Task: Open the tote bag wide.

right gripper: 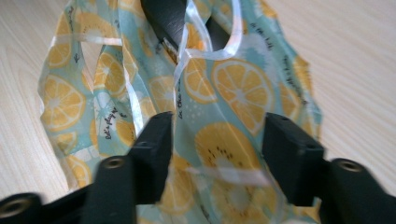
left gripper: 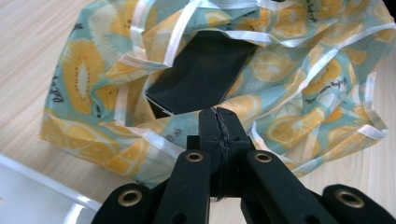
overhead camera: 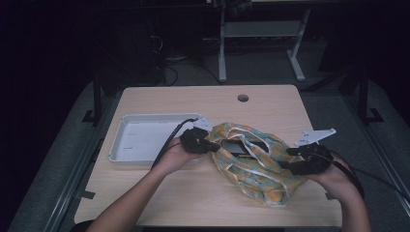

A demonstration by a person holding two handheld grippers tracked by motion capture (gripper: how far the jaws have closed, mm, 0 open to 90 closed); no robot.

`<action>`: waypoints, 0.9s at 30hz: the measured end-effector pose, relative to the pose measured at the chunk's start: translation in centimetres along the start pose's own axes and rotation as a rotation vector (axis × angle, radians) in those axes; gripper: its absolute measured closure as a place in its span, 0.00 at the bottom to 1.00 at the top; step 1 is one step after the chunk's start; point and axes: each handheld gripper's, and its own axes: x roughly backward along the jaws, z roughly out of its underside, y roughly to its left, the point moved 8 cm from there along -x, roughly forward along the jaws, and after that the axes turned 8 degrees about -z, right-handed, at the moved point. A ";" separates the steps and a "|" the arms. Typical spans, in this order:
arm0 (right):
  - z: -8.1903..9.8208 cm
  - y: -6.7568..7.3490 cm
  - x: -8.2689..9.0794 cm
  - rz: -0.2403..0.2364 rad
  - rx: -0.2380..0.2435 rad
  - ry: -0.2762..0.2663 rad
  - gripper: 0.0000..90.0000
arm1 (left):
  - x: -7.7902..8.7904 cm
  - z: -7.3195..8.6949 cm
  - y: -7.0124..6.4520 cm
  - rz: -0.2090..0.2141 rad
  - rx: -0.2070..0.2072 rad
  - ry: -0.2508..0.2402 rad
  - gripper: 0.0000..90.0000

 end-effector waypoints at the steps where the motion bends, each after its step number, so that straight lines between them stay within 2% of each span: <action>1: 0.0 0.0 -0.4 -0.005 -0.002 0.007 0.55 | 0.0 0.0 -0.1 0.001 0.004 -0.004 0.99; 4: 0.3 -0.3 -1.6 0.002 -0.003 0.049 0.82 | 0.1 0.0 -0.2 0.005 -0.002 -0.008 0.99; 6: 0.4 -0.3 -2.1 -0.013 -0.013 0.062 0.94 | 0.0 0.1 -0.1 0.001 -0.003 -0.009 0.99; 7: 0.3 -0.4 -2.2 -0.011 -0.019 0.062 0.97 | 0.0 0.1 -0.1 0.001 -0.003 -0.009 0.99; 10: -0.4 -0.5 -2.3 -0.017 -0.022 0.039 0.99 | -0.1 0.0 -0.2 -0.001 -0.004 -0.014 1.00; 13: -1.3 -1.1 -2.1 0.001 -0.021 0.000 0.99 | -0.1 0.0 -0.3 -0.002 -0.015 -0.012 1.00; 15: -2.0 -1.8 -2.0 0.021 -0.027 -0.038 0.99 | -0.2 0.0 -0.4 -0.001 -0.018 -0.010 1.00; 20: -3.0 -3.5 -2.0 0.055 -0.056 -0.092 0.99 | -0.6 0.2 -0.4 -0.003 -0.018 -0.006 0.99; 27: -3.9 -5.4 -2.2 0.091 -0.091 -0.134 0.99 | -0.6 0.7 -0.6 -0.016 -0.026 0.000 0.99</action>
